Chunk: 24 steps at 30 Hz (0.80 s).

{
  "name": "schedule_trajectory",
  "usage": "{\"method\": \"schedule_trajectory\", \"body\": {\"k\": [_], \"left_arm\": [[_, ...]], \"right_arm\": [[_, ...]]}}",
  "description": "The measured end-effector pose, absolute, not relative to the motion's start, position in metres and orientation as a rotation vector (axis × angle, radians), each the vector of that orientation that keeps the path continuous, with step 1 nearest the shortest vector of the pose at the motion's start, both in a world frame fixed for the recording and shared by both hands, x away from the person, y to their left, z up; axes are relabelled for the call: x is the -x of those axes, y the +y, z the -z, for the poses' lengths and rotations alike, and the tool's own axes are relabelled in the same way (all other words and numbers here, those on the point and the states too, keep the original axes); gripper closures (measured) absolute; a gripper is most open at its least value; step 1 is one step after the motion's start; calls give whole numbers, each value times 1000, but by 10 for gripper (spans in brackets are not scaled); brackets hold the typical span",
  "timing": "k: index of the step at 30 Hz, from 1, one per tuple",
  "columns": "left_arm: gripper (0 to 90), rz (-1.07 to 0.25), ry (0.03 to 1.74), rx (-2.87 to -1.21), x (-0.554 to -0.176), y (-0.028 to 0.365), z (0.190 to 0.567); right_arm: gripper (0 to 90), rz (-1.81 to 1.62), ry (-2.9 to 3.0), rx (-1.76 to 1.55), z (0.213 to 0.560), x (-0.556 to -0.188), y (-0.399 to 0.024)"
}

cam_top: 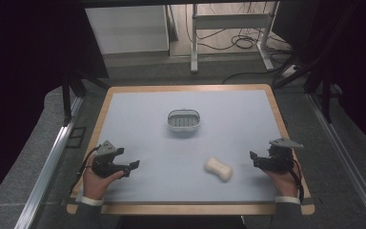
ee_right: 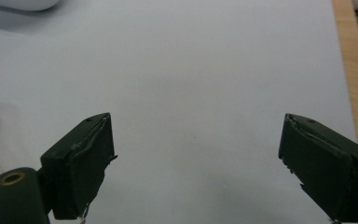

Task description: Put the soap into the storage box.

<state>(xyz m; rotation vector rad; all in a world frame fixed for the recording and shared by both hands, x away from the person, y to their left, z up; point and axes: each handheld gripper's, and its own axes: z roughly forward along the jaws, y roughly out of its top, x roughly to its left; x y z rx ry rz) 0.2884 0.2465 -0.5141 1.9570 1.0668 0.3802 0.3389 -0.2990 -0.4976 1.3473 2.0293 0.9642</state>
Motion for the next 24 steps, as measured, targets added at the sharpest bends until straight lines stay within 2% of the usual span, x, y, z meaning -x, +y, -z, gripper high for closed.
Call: {"method": "schedule_trajectory", "body": {"k": [1,24], "left_arm": [[132,-377,1066,-1960,-287,247,514],[137,-348,1050,-1944,-293,253,516]], "right_arm": [[122,-981,2024,-1336,496,-338,-301],[130,-1050,2093,-1323,490,-329,-306]]}}
